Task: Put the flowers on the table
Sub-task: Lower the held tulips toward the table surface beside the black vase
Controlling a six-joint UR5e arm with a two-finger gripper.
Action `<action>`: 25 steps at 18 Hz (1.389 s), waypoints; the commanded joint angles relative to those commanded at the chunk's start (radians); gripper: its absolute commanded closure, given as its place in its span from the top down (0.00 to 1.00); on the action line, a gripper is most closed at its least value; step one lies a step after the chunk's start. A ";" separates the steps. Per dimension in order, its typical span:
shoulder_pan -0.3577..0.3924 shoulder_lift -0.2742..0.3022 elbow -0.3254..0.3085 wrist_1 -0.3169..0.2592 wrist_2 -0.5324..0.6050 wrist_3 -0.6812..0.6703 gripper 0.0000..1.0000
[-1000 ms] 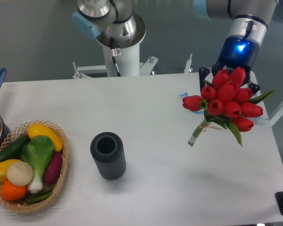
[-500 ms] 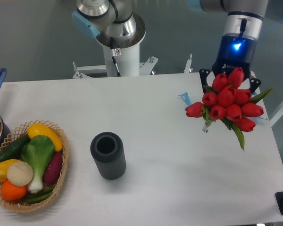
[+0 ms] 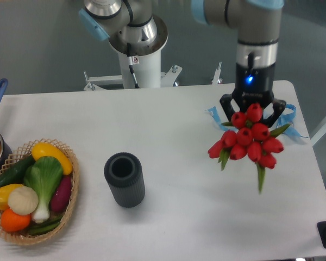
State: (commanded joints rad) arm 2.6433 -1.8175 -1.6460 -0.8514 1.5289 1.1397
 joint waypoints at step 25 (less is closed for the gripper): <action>-0.100 -0.398 0.158 0.014 0.203 0.034 0.53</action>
State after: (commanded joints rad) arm 2.5433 -2.2151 -1.4880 -0.8376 1.7319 1.1735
